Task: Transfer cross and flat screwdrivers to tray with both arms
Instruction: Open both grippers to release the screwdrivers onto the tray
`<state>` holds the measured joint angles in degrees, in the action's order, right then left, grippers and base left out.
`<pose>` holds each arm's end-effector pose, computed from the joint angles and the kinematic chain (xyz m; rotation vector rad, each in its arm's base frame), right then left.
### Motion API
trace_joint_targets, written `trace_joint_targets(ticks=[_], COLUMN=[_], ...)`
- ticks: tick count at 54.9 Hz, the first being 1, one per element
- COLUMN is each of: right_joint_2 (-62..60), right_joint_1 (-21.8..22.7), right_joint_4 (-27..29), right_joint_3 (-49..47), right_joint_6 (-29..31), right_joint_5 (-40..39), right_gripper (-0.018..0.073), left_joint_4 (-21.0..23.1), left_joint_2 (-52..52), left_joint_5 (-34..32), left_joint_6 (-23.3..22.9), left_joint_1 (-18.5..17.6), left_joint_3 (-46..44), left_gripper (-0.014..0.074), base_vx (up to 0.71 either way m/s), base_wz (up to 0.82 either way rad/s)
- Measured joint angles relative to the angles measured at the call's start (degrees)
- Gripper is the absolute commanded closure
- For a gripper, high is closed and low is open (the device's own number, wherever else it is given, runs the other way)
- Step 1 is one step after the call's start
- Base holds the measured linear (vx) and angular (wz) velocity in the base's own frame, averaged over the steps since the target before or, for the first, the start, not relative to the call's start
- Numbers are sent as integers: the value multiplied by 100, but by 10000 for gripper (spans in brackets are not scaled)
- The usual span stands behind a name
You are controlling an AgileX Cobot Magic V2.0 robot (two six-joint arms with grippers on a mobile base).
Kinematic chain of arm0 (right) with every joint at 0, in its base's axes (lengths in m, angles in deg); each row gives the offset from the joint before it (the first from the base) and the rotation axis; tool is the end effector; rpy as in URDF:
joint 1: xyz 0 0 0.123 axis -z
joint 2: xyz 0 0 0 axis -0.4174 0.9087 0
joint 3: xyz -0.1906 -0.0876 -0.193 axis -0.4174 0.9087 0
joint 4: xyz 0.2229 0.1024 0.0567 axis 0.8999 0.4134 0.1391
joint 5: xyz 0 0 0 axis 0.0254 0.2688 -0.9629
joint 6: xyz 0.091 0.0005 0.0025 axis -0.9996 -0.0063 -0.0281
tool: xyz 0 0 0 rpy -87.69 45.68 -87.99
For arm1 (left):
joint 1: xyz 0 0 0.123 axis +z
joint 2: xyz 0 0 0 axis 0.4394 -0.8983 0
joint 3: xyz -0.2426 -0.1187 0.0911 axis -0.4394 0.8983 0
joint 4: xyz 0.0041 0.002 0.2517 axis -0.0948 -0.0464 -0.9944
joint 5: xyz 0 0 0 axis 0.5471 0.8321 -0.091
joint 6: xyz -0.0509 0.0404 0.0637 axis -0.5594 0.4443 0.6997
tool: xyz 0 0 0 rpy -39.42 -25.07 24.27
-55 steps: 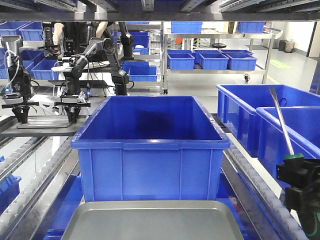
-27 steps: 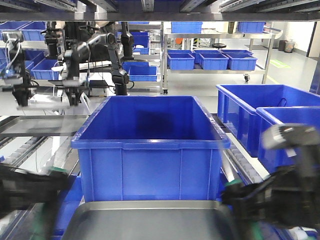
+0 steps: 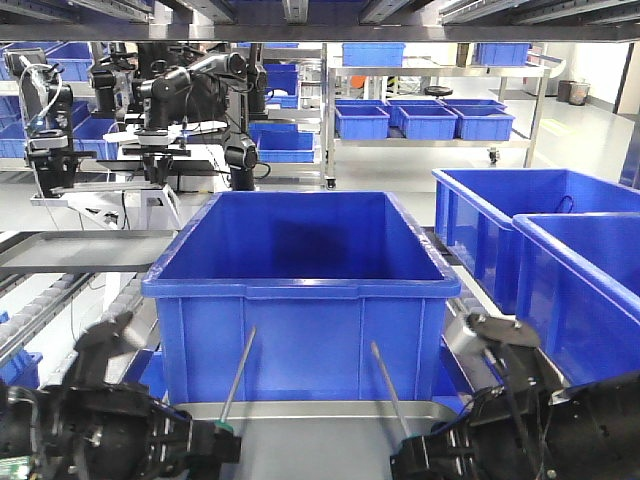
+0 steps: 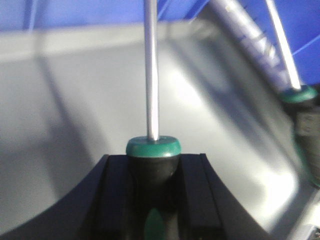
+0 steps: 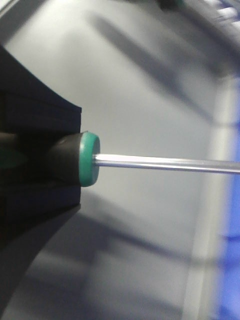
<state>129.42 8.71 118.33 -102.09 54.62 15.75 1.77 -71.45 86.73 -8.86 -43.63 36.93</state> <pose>0.2567 0.1147 0.2807 -0.3339 2.4796 0.7476 0.2631 -0.1352 0.2702 0.2891 2.3909 -0.9714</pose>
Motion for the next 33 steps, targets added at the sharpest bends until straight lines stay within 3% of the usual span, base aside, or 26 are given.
trace_joint_targets(ticks=[8,17,24,33], right_joint_2=[50,50,50,-102], right_joint_1=[0,0,0,0], right_joint_4=[2,7,19,24], right_joint_3=[0,0,0,0], right_joint_6=[0,51,80,103], right_joint_5=[5,-36,-121,-351], right_gripper=[223,77,54,57], left_joint_4=[0,5,21,26], left_joint_2=[-196,-251,-269,-269], left_joint_5=[28,40,22,-18], left_joint_6=[12,17,17,24], left_joint_1=[0,0,0,0], left_joint_3=[0,0,0,-19], left_gripper=[395,184,43,-8], base_vx=[0,0,0,0], base_wz=[0,0,0,0])
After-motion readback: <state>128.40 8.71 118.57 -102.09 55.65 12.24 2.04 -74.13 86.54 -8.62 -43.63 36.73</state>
